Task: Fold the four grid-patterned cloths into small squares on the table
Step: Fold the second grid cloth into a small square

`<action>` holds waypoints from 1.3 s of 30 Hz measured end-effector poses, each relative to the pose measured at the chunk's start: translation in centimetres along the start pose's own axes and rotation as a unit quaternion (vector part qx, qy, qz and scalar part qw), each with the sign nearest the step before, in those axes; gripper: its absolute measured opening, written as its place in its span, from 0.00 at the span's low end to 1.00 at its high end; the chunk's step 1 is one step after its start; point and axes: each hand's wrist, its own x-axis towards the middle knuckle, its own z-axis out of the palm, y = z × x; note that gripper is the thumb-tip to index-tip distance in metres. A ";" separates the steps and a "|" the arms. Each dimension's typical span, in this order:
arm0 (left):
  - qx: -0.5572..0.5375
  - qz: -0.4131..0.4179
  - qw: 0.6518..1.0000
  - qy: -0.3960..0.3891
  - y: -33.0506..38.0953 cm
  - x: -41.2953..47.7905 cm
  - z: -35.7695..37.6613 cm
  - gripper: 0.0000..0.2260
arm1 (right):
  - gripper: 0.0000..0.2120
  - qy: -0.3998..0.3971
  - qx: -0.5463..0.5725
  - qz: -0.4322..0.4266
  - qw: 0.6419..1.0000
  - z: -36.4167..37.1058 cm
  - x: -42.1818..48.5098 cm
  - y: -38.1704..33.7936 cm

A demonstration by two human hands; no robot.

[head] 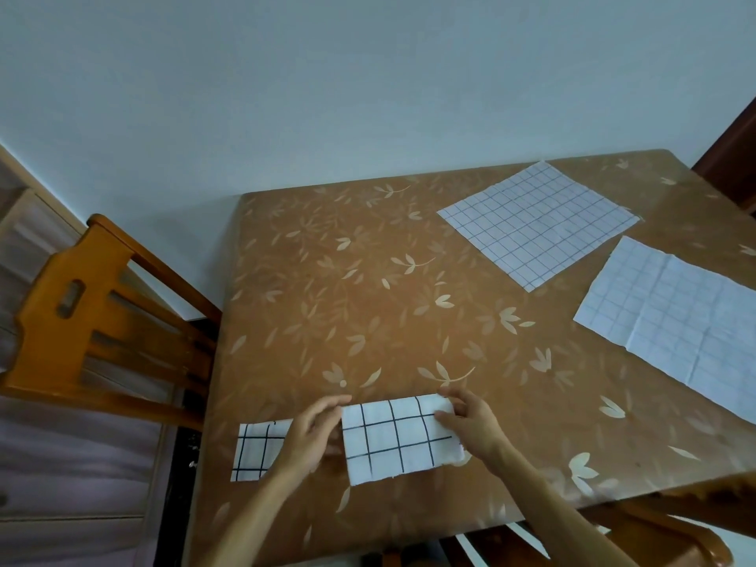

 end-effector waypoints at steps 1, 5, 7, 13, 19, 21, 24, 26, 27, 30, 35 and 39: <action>0.013 0.005 1.000 0.009 -0.8 0.1 0.0 0.10 | 0.14 0.008 -0.020 -0.006 1.000 0.4 0.2 0.4; 0.048 0.001 0.999 0.025 -3.3 0.6 0.3 0.15 | 0.16 0.060 -0.137 -0.038 0.988 2.4 0.7 1.9; 0.079 0.016 0.996 0.039 -4.2 0.7 0.9 0.16 | 0.18 0.118 -0.272 -0.121 0.947 3.5 0.5 2.7; 0.483 0.193 0.852 0.060 -7.0 0.4 3.1 0.27 | 0.29 -0.003 -0.468 -0.292 0.834 8.9 -0.2 5.4; 0.572 0.198 0.793 -0.065 -8.6 0.4 4.4 0.33 | 0.31 -0.058 -0.524 -0.296 0.796 10.5 0.2 7.9; 0.580 0.181 0.791 -0.067 -8.8 0.5 4.0 0.34 | 0.28 -0.051 -0.543 -0.297 0.784 9.4 0.4 7.4; 0.605 0.163 0.775 -0.082 -8.7 0.6 3.7 0.35 | 0.28 -0.022 -0.555 -0.257 0.791 7.1 1.0 7.2; 0.611 0.158 0.771 -0.088 -8.5 0.5 3.8 0.35 | 0.29 0.001 -0.556 -0.246 0.794 5.7 1.5 7.4; 0.612 0.152 0.771 -0.089 -8.5 0.5 3.9 0.35 | 0.28 0.008 -0.557 -0.252 0.791 5.2 1.6 7.5; 0.621 0.129 0.768 -0.092 -8.4 0.4 4.0 0.35 | 0.28 0.025 -0.558 -0.270 0.784 4.8 1.7 7.0; 0.633 0.134 0.754 -0.108 -8.2 0.3 3.9 0.31 | 0.29 0.036 -0.531 -0.277 0.800 5.8 3.0 3.8; 0.609 0.143 0.773 -0.105 -7.4 0.2 3.6 0.31 | 0.23 0.014 -0.541 -0.289 0.789 6.7 4.2 1.9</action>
